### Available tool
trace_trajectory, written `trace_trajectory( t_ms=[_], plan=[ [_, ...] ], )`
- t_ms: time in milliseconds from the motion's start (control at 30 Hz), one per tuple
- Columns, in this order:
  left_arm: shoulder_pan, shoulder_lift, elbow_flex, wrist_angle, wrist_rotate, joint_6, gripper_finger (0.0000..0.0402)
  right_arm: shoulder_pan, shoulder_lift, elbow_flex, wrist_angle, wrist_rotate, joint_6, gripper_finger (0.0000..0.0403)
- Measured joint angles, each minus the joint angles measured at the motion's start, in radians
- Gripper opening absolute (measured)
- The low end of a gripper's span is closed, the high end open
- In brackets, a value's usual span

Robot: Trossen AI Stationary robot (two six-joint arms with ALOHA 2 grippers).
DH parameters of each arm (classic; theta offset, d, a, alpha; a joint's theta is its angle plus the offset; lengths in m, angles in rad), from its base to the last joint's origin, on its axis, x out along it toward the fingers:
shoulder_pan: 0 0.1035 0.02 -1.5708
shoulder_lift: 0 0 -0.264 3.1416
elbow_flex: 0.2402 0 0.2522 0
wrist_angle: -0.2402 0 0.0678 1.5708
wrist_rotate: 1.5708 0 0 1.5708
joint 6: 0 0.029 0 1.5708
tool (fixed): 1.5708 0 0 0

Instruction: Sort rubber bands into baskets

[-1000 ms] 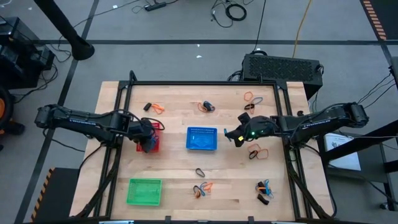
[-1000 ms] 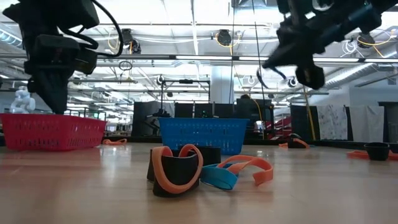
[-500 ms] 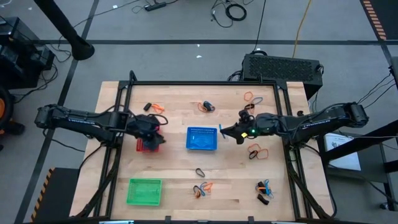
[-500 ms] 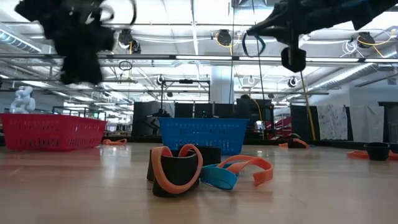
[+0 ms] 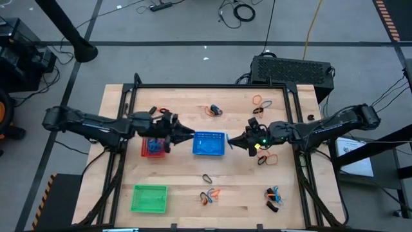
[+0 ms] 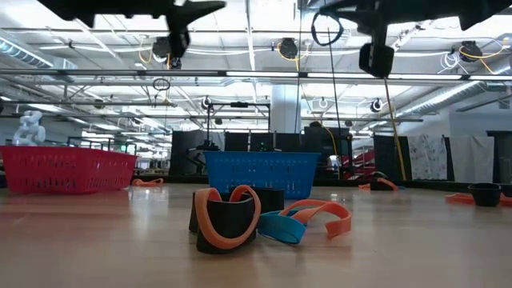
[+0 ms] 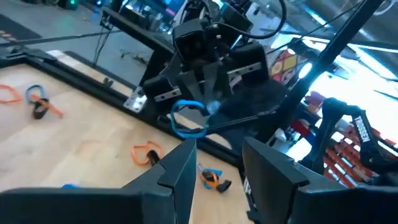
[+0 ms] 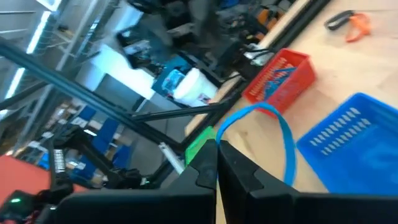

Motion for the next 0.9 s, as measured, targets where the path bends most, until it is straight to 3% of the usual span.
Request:
trace_trajectory(
  t_ms=[100,200,333,700,900],
  plan=[
    [-0.009,0.093,0.000,0.139,0.066,0.036,0.0137,0.016,0.000,0.000,0.028,-0.001,-0.003,0.0000],
    [-0.042,0.171,0.010,0.263,0.121,0.164,0.0137,0.029,0.000,0.000,0.032,-0.001,-0.001,0.0000],
    [-0.082,0.231,0.092,0.248,0.108,0.381,0.0137,0.050,0.000,0.000,0.032,-0.001,0.001,0.0000],
    [-0.084,0.348,0.410,-0.170,0.095,0.804,0.0137,0.083,0.000,0.000,0.032,-0.002,0.011,0.0000],
    [-0.055,0.454,0.554,-0.296,0.096,0.961,0.0137,0.083,0.000,0.000,0.032,-0.003,0.027,0.0000]
  ],
)
